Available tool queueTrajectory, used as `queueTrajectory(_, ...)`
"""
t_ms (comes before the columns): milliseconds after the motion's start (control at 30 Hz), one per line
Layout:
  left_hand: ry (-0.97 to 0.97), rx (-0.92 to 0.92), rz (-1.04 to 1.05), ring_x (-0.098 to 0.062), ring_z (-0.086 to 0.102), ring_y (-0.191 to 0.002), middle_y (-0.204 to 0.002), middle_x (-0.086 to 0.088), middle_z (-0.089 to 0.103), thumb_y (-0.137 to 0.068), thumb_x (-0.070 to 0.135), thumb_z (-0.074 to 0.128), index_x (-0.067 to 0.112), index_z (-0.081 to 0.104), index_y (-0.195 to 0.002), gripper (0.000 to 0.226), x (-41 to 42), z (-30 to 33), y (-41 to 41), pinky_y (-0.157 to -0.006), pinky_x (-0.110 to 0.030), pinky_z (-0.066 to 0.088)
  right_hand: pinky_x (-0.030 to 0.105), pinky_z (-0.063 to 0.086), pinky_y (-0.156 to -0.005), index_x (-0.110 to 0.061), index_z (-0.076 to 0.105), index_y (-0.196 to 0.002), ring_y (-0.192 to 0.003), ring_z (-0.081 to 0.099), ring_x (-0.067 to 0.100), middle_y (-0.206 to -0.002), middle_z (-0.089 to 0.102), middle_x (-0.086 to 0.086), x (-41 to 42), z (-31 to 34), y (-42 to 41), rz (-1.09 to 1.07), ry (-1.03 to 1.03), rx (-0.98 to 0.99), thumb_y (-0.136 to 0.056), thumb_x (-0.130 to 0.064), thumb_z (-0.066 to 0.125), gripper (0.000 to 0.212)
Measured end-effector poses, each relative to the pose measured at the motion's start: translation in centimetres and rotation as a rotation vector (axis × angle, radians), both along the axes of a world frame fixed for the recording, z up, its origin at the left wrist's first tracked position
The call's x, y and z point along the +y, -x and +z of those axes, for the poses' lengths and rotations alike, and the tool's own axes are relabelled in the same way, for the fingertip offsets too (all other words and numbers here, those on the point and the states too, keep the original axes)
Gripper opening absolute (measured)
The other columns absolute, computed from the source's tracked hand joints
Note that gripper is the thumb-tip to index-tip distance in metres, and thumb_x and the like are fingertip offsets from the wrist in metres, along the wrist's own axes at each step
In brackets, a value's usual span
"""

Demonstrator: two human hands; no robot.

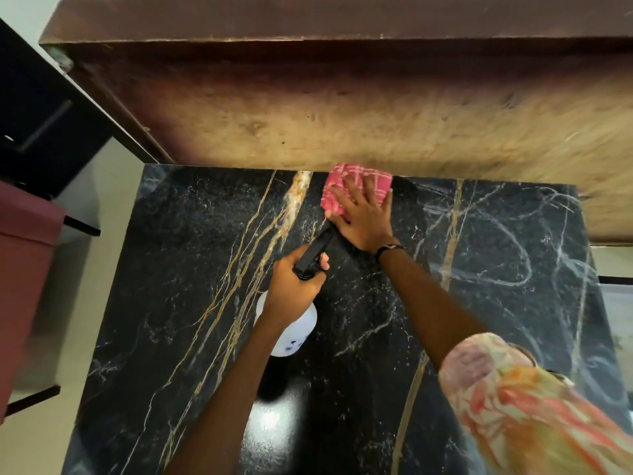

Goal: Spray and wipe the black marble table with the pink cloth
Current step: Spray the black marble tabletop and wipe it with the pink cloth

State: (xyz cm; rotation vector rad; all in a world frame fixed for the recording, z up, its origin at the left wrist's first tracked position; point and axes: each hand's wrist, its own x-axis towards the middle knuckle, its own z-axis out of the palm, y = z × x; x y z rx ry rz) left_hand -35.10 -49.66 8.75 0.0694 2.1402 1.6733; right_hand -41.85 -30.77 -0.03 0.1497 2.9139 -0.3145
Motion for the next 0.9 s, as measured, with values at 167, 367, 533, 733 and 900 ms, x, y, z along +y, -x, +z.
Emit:
queueTrajectory(167, 0.014, -0.038, 0.004, -0.006, 0.05, -0.052, -0.081, -0.009, 0.065, -0.083, -0.007, 0.059, 0.022, 0.065, -0.081, 0.03, 0.2, -0.1, 0.0, -0.052, -0.017, 0.039, 0.07, 0.009, -0.11, -0.041, 0.021, -0.148, -0.148, 0.006, 0.029, -0.16, 0.016, -0.007, 0.9, -0.4, -7.6, 0.214, -0.009, 0.065, -0.09, -0.068, 0.016, 0.064)
queueTrajectory(367, 0.035, -0.073, 0.071, 0.001, 0.053, -0.048, -0.08, -0.002, 0.063, -0.082, -0.014, 0.053, 0.014, 0.064, -0.08, 0.03, 0.4, 0.2, 0.0, -0.056, -0.021, 0.037, 0.069, 0.01, -0.111, -0.04, 0.016, -0.148, -0.148, 0.005, 0.029, -0.159, 0.015, -0.004, 11.2, -0.9, -11.2, -0.016, -0.028, 0.094, -0.089, -0.073, 0.015, 0.067)
queueTrajectory(533, 0.082, -0.062, 0.058, 0.004, 0.054, -0.047, -0.069, 0.003, 0.058, -0.082, -0.013, 0.053, 0.003, 0.063, -0.086, 0.02, 3.0, 1.2, -0.7, -0.064, -0.048, 0.042, 0.07, 0.0, -0.108, -0.039, 0.02, -0.149, -0.147, 0.002, 0.035, -0.161, 0.009, -0.003, 12.1, -0.1, -4.5, -0.221, 0.013, 0.04, -0.087, -0.069, 0.026, 0.07)
queueTrajectory(733, 0.045, -0.037, -0.011, 0.0, 0.046, -0.041, -0.067, 0.002, 0.056, -0.083, -0.015, 0.05, 0.0, 0.061, -0.087, 0.019, 8.0, 1.7, -1.8, -0.049, -0.012, 0.034, 0.073, 0.005, -0.109, -0.041, 0.016, -0.149, -0.147, 0.0, 0.033, -0.161, 0.009, -0.003, 10.8, -0.8, -6.9, 0.178, -0.018, 0.067, -0.092, -0.066, 0.02, 0.062)
queueTrajectory(900, 0.042, -0.035, -0.057, 0.001, 0.049, -0.046, -0.072, 0.002, 0.058, -0.083, -0.013, 0.052, 0.008, 0.061, -0.083, 0.022, 11.0, 1.4, -2.9, -0.049, -0.012, 0.036, 0.07, 0.005, -0.111, -0.039, 0.024, -0.149, -0.148, 0.0, 0.029, -0.16, 0.012, -0.005, 18.0, -1.2, -12.6, 0.132, -0.024, 0.118, -0.09, -0.071, 0.014, 0.068)
